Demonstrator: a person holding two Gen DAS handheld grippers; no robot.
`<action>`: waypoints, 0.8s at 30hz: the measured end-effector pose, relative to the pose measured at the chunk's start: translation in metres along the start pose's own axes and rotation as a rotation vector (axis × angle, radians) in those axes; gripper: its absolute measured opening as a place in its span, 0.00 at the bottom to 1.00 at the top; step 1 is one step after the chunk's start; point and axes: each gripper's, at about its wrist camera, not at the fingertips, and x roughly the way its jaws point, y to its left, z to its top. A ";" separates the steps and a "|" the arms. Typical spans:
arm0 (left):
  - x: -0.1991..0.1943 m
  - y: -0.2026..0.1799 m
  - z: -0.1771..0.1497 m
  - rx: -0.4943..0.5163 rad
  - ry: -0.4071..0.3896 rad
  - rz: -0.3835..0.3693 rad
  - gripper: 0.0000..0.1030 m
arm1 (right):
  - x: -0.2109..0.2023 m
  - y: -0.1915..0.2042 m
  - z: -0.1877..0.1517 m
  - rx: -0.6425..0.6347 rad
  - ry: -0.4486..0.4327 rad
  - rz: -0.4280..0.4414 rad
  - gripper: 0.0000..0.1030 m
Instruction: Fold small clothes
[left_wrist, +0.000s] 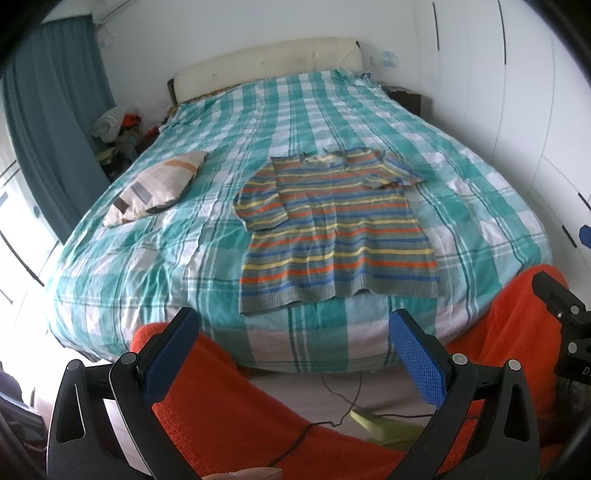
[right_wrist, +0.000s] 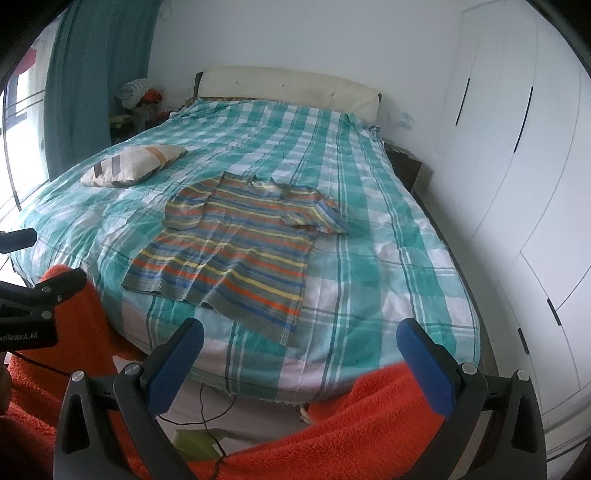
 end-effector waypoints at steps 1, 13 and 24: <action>0.000 0.000 0.000 -0.001 0.000 -0.001 0.99 | 0.001 0.000 0.000 0.001 0.002 -0.001 1.00; 0.003 -0.002 -0.001 0.002 0.007 -0.003 1.00 | 0.012 0.001 0.000 -0.001 0.031 -0.018 1.00; 0.019 -0.002 -0.006 0.008 0.039 -0.006 0.99 | 0.026 0.003 0.002 -0.008 0.068 -0.016 1.00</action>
